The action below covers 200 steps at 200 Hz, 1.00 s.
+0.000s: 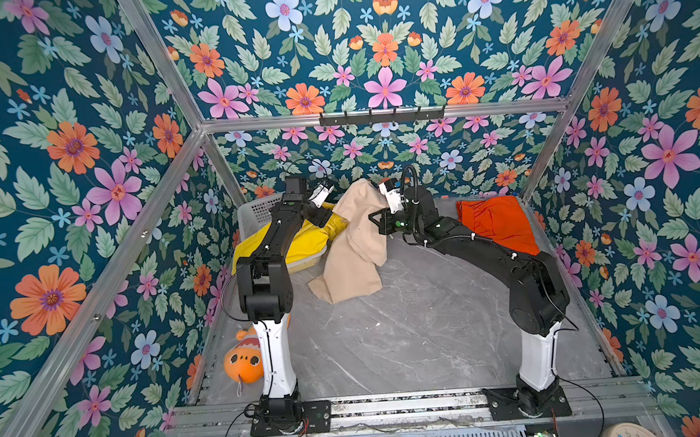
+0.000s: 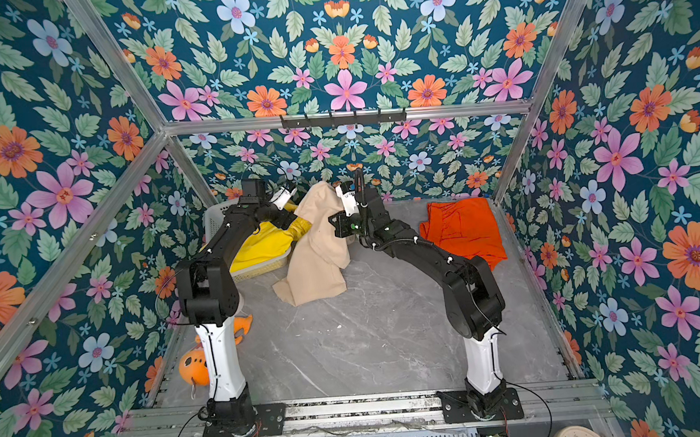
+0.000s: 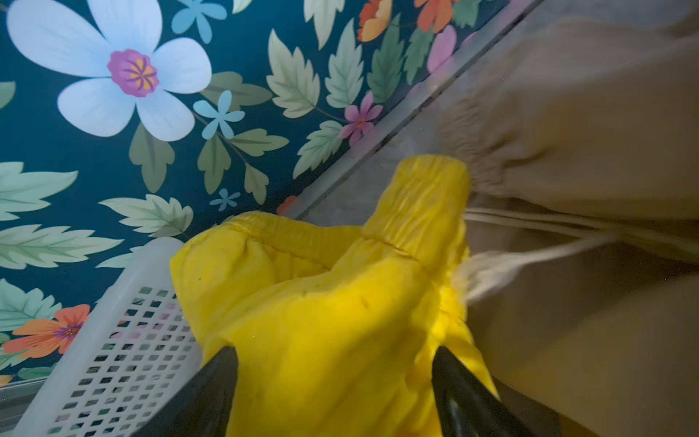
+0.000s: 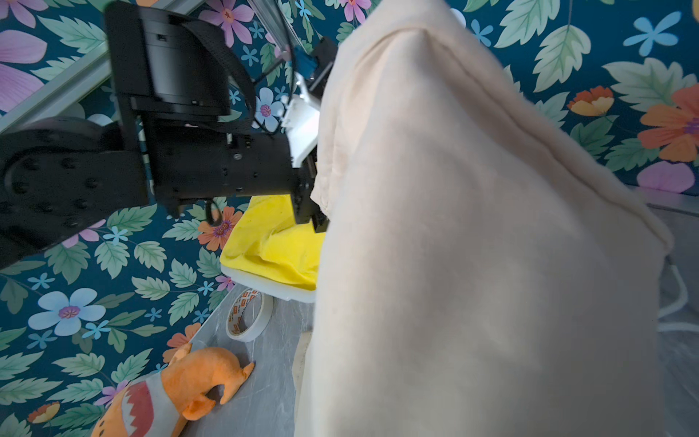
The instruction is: Fold and stack the shorts
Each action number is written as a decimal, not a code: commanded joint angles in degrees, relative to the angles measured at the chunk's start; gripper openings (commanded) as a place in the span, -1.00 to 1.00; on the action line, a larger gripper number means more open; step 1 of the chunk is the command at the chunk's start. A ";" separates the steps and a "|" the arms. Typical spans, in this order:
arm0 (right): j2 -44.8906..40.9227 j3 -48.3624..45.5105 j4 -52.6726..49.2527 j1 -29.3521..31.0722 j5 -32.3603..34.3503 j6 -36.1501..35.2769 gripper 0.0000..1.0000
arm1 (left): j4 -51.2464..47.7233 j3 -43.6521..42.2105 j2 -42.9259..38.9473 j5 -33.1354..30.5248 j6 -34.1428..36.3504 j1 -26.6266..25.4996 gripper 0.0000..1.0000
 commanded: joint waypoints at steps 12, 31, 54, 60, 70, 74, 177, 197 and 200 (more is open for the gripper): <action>-2.78 -1.44 1.17 0.01 -0.74 -1.54 -1.00 | 1.30 3.06 3.05 -7.21 0.73 -0.92 0.18; -5.21 -3.25 0.90 0.01 0.92 -2.33 -1.00 | 1.54 3.24 2.24 -5.94 -0.56 -0.97 -0.34; -8.22 -4.65 -1.27 0.01 2.94 -4.08 -1.00 | 4.01 1.93 -2.05 -4.66 -4.12 -0.88 -0.95; -9.19 -4.90 -2.15 0.01 3.47 -4.61 -1.00 | 5.07 1.15 -3.55 -4.75 -4.87 -0.80 -1.00; -10.87 -5.57 -3.67 0.05 4.15 -5.58 -1.00 | 6.56 0.16 -6.33 -5.71 -5.98 -0.71 -1.00; -11.63 -5.87 -4.24 0.02 4.60 -5.96 -1.00 | 7.07 -0.08 -7.41 -6.37 -6.54 -0.66 -1.00; -31.35 -19.88 -13.02 0.01 8.76 -8.89 -1.00 | 1.03 -0.26 -10.92 -33.86 -21.01 8.16 -1.00; -33.10 -20.90 -15.34 0.01 6.97 -8.41 -1.00 | -1.14 -0.99 -7.63 -31.96 -23.01 8.78 -0.98; -33.41 -20.98 -15.71 0.02 6.58 -8.40 -1.00 | -1.44 -0.79 -6.98 -31.88 -23.25 8.78 -0.95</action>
